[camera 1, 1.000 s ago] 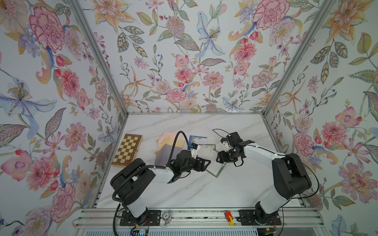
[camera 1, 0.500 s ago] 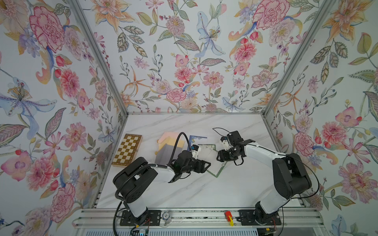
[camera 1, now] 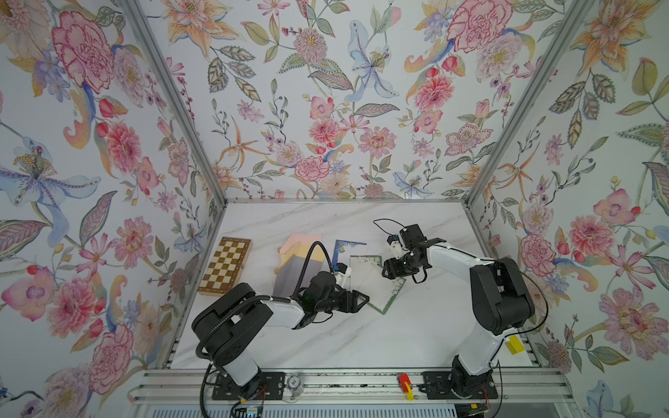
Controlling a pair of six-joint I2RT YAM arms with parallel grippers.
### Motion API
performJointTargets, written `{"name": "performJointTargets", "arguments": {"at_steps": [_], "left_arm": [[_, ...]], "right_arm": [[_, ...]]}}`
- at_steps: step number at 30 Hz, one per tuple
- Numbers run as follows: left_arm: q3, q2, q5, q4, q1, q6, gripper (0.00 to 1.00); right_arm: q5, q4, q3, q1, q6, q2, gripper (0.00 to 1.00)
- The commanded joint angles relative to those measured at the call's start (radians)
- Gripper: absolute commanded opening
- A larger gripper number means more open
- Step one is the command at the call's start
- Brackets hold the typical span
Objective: Fold the letter paper in half and place it into the envelope
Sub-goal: Adjust the letter paper at the center of the board.
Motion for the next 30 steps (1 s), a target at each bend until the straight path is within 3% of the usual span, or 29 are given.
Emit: {"name": "performJointTargets", "arguments": {"at_steps": [1,30], "left_arm": [[0.008,-0.008,0.022,-0.037,-0.009,-0.022,0.76],[0.046,0.163,0.066,0.031,-0.008,-0.094,0.76]], "right_arm": [[0.005,-0.021,0.015,-0.016,-0.02,0.006,0.68],[0.005,0.002,-0.174,0.038,0.082,-0.079,0.67]]}}
